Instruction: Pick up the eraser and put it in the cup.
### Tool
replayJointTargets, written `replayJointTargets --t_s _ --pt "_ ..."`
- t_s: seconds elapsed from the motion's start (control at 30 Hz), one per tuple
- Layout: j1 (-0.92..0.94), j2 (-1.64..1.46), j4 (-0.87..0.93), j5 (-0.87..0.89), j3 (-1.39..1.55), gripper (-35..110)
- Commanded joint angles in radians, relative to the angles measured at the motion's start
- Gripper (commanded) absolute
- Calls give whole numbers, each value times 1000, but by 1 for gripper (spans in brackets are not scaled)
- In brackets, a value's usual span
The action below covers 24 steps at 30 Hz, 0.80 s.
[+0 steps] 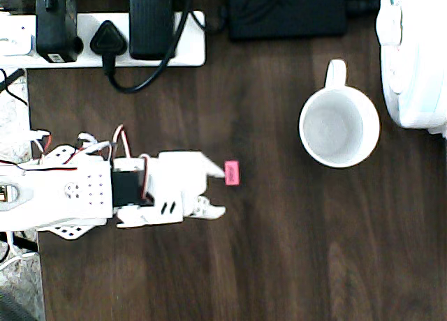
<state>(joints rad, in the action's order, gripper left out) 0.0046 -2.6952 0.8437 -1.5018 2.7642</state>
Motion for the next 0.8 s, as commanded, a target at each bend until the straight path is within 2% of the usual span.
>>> replayJointTargets --t_s 0.0,0.77 --pt "-25 92 -46 -318 -80 25" --pt "-95 598 -137 -328 -281 26"
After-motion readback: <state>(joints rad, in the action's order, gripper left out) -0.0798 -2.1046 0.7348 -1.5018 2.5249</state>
